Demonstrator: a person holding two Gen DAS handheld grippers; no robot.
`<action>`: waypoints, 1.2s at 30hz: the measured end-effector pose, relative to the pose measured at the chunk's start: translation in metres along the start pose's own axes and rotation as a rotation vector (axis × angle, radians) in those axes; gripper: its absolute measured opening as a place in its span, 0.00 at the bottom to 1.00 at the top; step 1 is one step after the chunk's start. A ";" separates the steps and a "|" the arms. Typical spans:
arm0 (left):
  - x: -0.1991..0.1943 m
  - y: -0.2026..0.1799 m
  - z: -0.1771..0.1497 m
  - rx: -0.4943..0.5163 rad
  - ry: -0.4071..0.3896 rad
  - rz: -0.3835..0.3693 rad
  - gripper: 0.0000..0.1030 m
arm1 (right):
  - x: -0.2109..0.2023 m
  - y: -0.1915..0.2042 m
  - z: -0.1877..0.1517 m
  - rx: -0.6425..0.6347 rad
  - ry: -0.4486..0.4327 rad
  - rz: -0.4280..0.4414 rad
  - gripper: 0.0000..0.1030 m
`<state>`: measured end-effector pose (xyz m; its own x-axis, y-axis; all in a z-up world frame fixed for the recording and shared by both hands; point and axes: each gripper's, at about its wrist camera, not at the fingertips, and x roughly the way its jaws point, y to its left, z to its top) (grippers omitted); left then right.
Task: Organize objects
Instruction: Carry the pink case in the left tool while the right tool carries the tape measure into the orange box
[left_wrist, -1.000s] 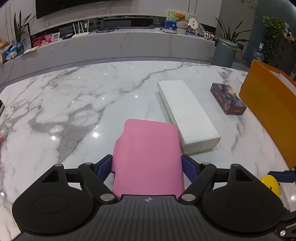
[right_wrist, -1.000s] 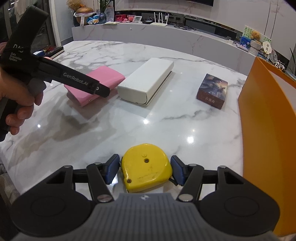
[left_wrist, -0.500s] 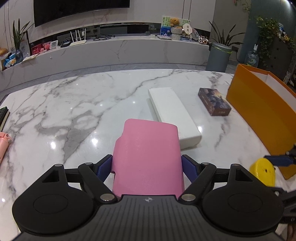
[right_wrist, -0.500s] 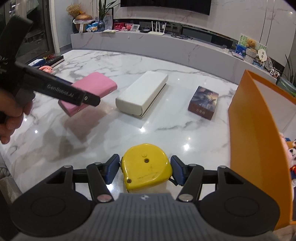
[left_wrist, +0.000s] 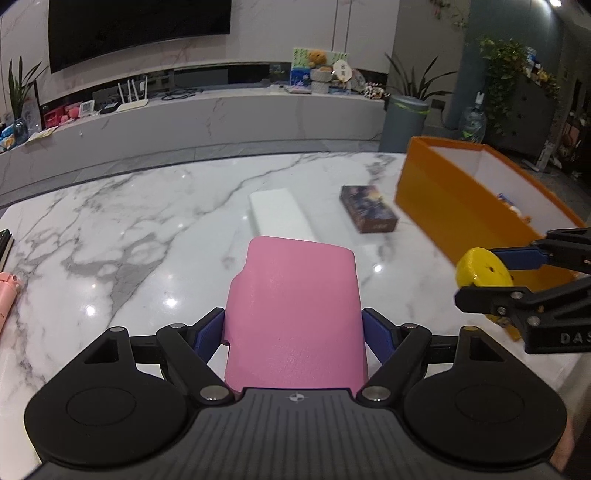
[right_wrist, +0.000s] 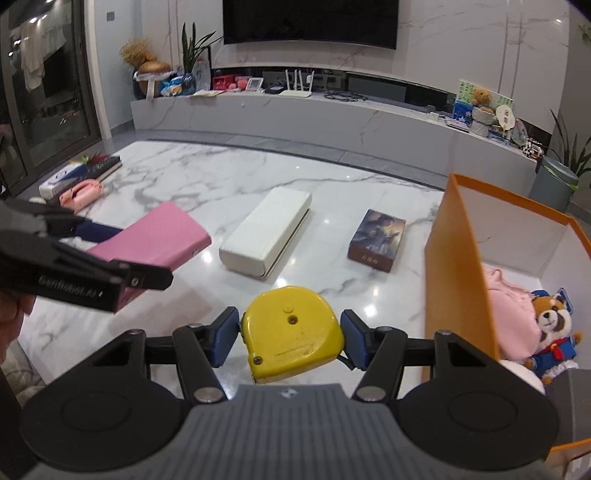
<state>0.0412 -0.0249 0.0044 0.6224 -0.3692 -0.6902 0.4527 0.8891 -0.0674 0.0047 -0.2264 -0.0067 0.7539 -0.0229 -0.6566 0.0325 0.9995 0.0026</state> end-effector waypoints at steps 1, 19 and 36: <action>-0.003 -0.003 0.000 0.003 -0.003 -0.004 0.88 | -0.004 -0.002 0.000 0.008 -0.003 -0.001 0.60; -0.018 -0.093 0.048 0.184 -0.083 -0.142 0.88 | -0.073 -0.042 0.010 -0.008 -0.061 -0.097 0.60; 0.028 -0.171 0.110 0.446 -0.094 -0.283 0.88 | -0.095 -0.115 0.018 -0.019 -0.039 -0.219 0.60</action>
<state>0.0516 -0.2167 0.0759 0.4819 -0.6190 -0.6202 0.8259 0.5572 0.0856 -0.0589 -0.3397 0.0686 0.7549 -0.2395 -0.6105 0.1860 0.9709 -0.1509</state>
